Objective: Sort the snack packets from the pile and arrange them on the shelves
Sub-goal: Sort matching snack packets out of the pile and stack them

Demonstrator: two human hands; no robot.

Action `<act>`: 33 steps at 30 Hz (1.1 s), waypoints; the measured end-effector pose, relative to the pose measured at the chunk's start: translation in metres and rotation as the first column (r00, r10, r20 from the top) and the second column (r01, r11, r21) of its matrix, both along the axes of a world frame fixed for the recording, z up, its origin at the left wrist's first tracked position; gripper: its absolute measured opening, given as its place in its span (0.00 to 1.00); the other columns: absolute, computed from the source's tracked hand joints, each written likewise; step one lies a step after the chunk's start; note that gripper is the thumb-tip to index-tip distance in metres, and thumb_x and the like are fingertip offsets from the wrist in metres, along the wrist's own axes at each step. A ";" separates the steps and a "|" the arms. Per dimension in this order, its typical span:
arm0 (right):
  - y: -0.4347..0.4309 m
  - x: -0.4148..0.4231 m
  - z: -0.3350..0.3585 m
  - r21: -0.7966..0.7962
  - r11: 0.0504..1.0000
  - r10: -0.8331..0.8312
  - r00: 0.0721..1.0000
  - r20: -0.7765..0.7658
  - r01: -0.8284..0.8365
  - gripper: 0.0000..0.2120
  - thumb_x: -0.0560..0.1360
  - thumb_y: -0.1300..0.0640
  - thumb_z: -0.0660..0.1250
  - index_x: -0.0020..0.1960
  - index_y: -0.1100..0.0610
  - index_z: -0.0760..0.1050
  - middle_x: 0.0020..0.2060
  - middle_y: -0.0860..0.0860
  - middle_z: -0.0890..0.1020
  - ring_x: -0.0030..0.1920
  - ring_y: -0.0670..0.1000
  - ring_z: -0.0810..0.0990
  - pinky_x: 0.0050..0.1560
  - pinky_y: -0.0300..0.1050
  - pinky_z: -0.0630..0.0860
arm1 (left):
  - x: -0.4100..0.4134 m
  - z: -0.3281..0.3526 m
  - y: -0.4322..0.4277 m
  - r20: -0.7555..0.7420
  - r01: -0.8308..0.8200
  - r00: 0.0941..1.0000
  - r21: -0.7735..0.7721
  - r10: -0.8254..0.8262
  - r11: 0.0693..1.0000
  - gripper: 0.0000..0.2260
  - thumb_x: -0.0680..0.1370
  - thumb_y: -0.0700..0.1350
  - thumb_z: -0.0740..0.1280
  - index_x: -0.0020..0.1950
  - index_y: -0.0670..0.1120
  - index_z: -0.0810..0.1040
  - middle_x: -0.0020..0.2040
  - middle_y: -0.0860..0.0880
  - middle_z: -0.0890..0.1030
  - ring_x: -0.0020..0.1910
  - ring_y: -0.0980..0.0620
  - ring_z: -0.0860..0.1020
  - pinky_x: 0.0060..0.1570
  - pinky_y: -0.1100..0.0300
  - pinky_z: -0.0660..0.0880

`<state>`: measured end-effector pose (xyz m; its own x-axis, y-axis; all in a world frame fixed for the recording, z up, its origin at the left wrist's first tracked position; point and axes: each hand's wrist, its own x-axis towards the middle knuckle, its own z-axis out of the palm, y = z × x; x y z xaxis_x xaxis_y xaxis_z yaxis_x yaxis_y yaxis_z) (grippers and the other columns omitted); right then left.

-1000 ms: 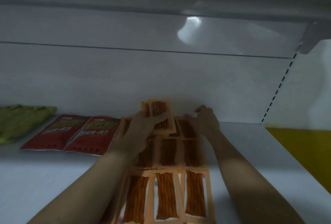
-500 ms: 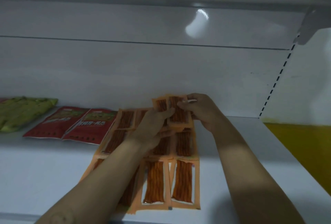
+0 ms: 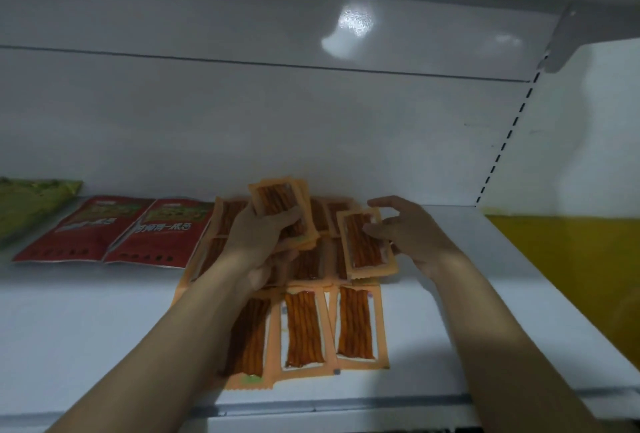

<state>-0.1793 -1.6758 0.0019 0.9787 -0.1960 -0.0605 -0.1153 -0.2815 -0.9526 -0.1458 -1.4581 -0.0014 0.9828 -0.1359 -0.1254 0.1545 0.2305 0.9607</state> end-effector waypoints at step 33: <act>0.101 0.003 -0.013 -0.564 0.796 -0.195 0.975 0.102 0.218 0.09 0.74 0.58 0.71 0.50 0.50 0.73 0.42 0.46 0.77 0.45 0.49 0.76 0.41 0.39 0.66 | -0.013 -0.001 0.107 -0.034 0.153 0.988 -0.010 -0.153 0.988 0.04 0.80 0.37 0.64 0.53 0.42 0.78 0.43 0.41 0.81 0.24 0.52 0.76 0.19 0.62 0.72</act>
